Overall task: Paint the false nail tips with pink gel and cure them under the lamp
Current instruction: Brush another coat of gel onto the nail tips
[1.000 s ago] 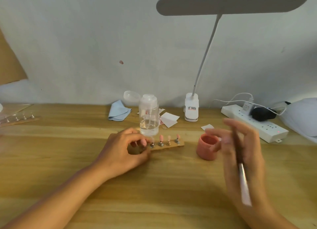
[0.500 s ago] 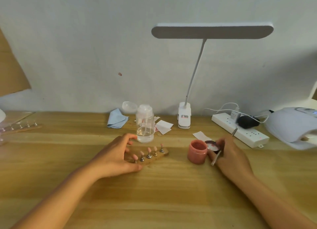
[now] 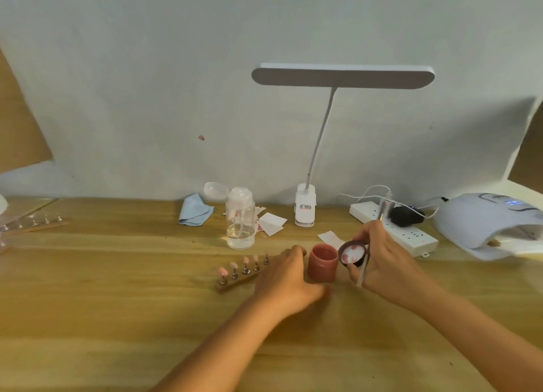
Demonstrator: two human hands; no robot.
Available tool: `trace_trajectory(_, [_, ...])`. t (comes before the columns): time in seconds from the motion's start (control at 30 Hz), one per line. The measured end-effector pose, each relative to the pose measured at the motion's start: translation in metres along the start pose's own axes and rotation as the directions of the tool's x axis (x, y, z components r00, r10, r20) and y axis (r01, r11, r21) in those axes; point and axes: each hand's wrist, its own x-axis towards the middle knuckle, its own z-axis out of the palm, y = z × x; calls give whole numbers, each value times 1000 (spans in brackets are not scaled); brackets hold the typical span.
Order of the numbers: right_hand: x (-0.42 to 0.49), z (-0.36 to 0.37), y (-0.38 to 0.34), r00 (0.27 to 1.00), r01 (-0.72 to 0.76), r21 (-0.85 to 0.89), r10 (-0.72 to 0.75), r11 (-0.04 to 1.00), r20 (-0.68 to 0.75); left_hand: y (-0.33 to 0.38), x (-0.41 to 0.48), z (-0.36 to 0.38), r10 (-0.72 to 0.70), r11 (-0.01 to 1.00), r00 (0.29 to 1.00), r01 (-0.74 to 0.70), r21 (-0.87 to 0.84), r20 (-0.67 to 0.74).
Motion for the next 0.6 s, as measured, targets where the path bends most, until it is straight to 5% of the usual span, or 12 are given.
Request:
trace_trajectory(0.2, [15,-18,-9,992,15,122,-30,992,126,10,0,21,61,968,988,-94,-233,-144])
trace_trajectory(0.33, [23,-20,-14,972,4,206,-52,978,229,6,-4,19,130,971,963,-172,-169,-234])
trace_trajectory(0.6, [32,-21,-20,977,73,121,-96,990,192,10,-6,17,167,974,896,-215,-71,-411])
